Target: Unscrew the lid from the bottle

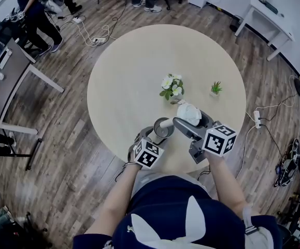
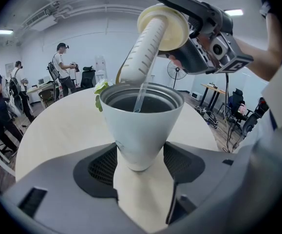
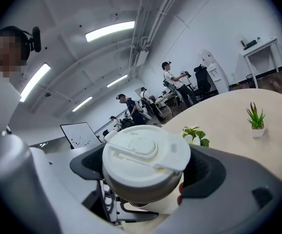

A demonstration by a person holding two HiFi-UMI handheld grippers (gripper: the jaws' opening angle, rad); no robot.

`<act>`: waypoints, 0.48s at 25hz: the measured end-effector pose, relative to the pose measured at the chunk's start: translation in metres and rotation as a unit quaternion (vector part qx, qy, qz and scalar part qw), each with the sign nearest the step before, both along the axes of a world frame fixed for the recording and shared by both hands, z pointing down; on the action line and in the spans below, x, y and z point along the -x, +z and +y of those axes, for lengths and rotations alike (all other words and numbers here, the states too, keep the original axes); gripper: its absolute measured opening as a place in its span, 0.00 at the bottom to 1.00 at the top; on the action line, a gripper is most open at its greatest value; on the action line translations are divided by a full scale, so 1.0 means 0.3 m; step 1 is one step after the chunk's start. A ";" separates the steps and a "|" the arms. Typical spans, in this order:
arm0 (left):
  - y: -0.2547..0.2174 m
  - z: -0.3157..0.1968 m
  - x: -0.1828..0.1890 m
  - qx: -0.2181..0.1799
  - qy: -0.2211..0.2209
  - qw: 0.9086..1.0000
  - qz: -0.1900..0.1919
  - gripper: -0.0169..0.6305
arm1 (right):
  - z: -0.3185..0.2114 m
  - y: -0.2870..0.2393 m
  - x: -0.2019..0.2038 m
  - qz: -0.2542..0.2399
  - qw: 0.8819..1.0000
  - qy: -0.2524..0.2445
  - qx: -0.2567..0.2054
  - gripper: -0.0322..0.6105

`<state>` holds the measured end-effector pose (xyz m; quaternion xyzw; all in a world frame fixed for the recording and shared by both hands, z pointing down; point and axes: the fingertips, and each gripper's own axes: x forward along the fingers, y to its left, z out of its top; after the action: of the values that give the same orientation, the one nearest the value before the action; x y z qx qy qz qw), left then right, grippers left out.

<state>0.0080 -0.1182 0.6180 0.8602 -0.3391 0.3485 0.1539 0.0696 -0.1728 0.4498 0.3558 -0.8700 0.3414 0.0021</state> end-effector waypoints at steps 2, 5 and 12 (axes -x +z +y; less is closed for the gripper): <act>0.003 -0.002 -0.001 0.001 0.000 1.000 0.000 0.50 | -0.003 0.002 -0.009 -0.009 1.000 0.006 0.005 0.77; 0.004 -0.007 0.004 0.001 0.001 1.000 0.000 0.50 | -0.006 0.001 -0.016 -0.023 1.000 0.013 0.010 0.77; 0.007 0.004 0.010 0.001 0.000 1.000 0.000 0.50 | 0.012 -0.013 -0.022 -0.044 0.999 0.018 0.007 0.77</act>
<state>0.0051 -0.1172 0.6200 0.8601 -0.3385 0.3487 0.1552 0.0760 -0.1692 0.4460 0.3559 -0.8604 0.3625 -0.0397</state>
